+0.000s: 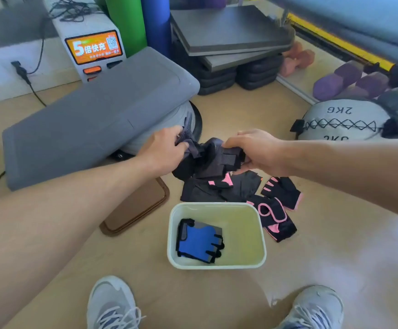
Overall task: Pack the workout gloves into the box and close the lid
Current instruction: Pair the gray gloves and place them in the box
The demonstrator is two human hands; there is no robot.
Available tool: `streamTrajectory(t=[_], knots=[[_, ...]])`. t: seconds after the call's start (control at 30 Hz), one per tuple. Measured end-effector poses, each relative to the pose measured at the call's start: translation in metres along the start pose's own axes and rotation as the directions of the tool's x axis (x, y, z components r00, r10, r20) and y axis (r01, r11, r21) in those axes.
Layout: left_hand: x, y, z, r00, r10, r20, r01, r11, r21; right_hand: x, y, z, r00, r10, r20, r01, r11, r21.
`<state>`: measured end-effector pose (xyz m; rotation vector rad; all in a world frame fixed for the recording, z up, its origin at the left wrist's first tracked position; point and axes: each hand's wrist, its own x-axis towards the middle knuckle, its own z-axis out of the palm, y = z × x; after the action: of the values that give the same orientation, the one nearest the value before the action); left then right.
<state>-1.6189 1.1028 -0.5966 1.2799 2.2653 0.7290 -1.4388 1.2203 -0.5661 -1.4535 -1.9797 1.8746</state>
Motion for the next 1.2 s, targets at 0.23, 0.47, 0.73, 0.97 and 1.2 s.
streamTrajectory(t=[0.23, 0.47, 0.73, 0.97, 1.2], knots=[[-0.028, 0.034, 0.017, 0.971, -0.146, 0.192, 0.221, 0.856, -0.468, -0.032, 0.002, 0.002, 0.981, -0.126, 0.147, 0.076, 0.949, 0.307], [-0.043, 0.027, 0.006, 0.909, -0.096, 0.405, 0.315, 0.795, -0.518, -0.039, 0.026, 0.006, 0.96, -0.275, 0.051, 0.27, 0.865, -0.423], [-0.056, 0.015, -0.004, 0.902, -0.051, 0.429, 0.295, 0.798, -0.526, -0.04, 0.032, 0.006, 0.955, -0.294, 0.042, 0.286, 0.874, -0.392], [-0.069, -0.004, 0.013, 0.877, -0.176, 0.446, 0.459, 0.577, -0.675, -0.041, 0.031, 0.01, 0.956, -0.046, 0.291, -0.053, 0.946, 0.321], [-0.08, 0.007, 0.027, 0.791, -0.115, 0.601, 0.586, 0.425, -0.69, -0.036, 0.032, 0.025, 0.989, 0.061, 0.133, -0.115, 0.886, 0.45]])
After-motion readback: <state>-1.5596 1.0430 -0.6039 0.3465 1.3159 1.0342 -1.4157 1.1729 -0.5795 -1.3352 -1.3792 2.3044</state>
